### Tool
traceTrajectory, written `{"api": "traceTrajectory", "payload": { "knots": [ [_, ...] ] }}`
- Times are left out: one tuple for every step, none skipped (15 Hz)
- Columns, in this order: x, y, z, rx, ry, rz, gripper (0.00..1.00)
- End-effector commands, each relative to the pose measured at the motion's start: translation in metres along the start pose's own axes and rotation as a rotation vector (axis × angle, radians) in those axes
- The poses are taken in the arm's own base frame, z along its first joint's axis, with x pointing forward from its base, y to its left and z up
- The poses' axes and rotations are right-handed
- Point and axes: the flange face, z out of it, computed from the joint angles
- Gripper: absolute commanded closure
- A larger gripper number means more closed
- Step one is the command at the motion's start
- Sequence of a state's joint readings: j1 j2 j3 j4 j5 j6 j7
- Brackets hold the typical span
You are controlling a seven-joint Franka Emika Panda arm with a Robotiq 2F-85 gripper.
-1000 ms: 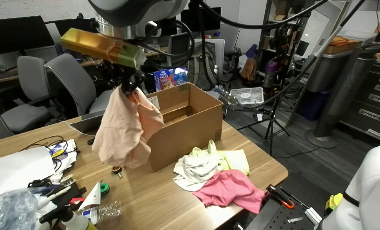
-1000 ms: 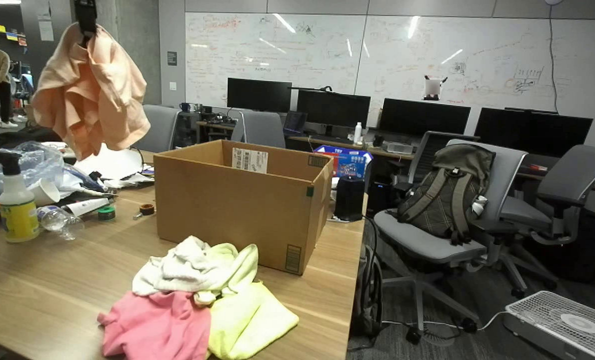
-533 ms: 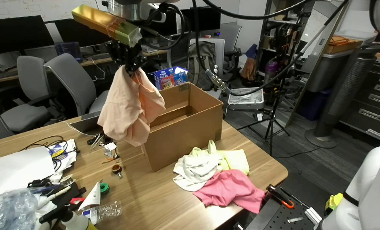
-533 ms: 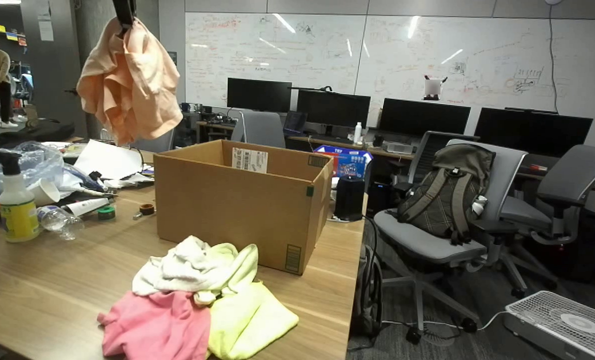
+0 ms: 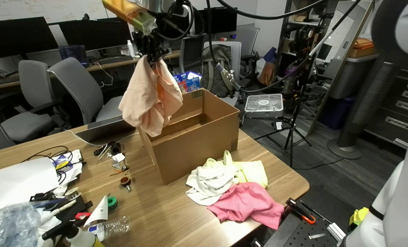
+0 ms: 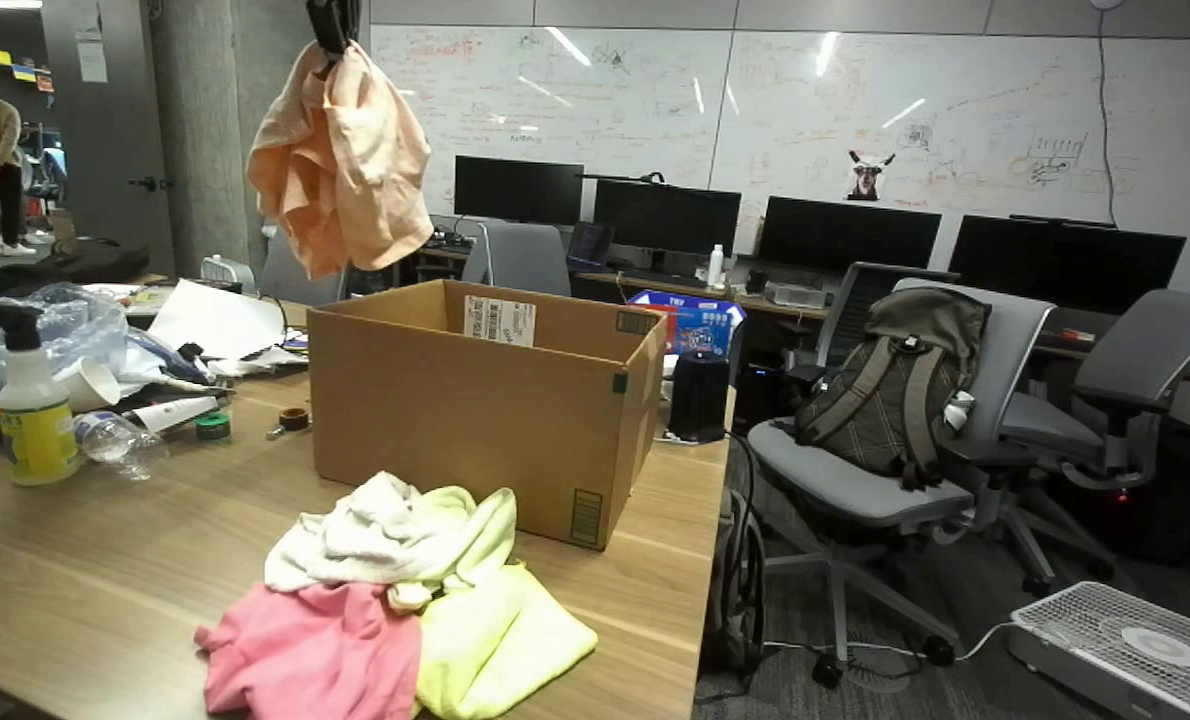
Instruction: Pick up the clothes from the table and put them in the box
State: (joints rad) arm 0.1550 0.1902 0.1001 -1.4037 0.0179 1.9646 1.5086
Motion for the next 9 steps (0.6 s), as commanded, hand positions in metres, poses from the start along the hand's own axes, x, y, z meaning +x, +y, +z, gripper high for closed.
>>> {"api": "traceTrajectory", "payload": {
  "knots": [
    [0.037, -0.017, -0.009, 0.031, -0.004, 0.12, 0.98],
    [0.048, -0.019, -0.009, 0.035, -0.003, 0.146, 0.98],
    [0.058, -0.02, -0.01, 0.042, 0.002, 0.171, 0.98],
    [0.066, -0.021, -0.01, 0.047, 0.007, 0.192, 0.98],
    [0.075, -0.023, -0.011, 0.055, 0.013, 0.214, 0.98],
    [0.081, -0.023, -0.011, 0.065, 0.018, 0.232, 0.98],
    [0.087, -0.024, -0.011, 0.069, 0.023, 0.248, 0.98],
    [0.091, -0.025, -0.012, 0.071, 0.029, 0.26, 0.98],
    [0.094, -0.025, -0.011, 0.074, 0.032, 0.271, 0.98]
  ]
}}
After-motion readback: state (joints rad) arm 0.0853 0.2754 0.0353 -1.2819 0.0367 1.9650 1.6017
